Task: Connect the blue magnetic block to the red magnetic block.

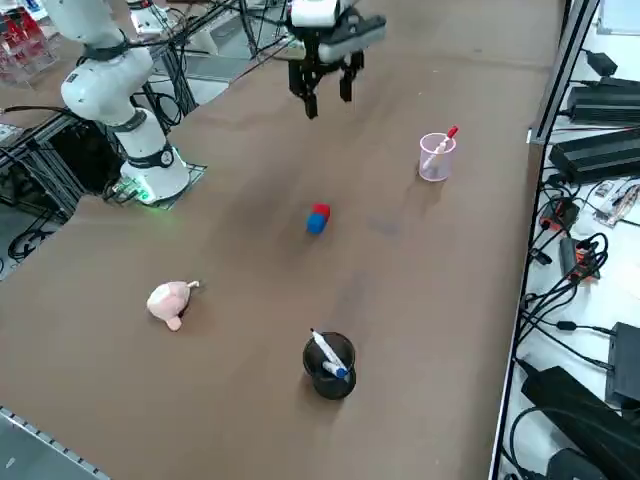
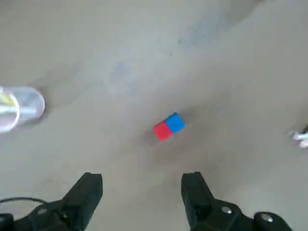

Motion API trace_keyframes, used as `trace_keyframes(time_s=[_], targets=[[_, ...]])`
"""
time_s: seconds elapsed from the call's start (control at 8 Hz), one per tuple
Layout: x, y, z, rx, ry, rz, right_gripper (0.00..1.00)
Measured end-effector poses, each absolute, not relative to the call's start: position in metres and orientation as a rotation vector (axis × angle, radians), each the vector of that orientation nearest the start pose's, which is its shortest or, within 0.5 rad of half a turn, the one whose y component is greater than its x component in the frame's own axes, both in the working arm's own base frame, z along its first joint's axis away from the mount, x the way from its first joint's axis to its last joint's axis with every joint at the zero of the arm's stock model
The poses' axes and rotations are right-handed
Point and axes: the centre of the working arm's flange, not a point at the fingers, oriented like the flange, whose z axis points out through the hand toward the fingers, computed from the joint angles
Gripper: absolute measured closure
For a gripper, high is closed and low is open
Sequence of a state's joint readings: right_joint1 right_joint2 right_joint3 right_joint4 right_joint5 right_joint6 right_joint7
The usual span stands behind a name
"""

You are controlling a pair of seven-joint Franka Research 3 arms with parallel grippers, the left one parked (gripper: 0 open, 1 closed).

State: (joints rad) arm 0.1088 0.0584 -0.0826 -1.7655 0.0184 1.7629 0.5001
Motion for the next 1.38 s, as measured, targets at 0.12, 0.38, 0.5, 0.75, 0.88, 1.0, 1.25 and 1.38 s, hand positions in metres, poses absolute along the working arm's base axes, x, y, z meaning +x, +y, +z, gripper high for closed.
trace_keyframes(time_s=[0.12,0.38,0.5,0.75,0.88,1.0,1.25,1.38], targets=[[0.574,0.011,0.535,-3.092,0.554,0.096,0.00],[0.571,-0.008,0.571,-3.123,0.241,0.046,0.00],[0.569,-0.008,0.585,-3.125,0.190,0.024,0.00],[0.558,0.001,0.607,-3.125,0.103,-0.003,0.00],[0.548,0.002,0.616,-3.124,0.054,0.023,0.00],[0.536,0.001,0.621,-3.124,-0.005,0.044,0.00],[0.512,-0.003,0.633,-3.125,-0.124,0.043,0.00],[0.504,-0.003,0.640,-3.123,-0.135,0.035,0.00]])
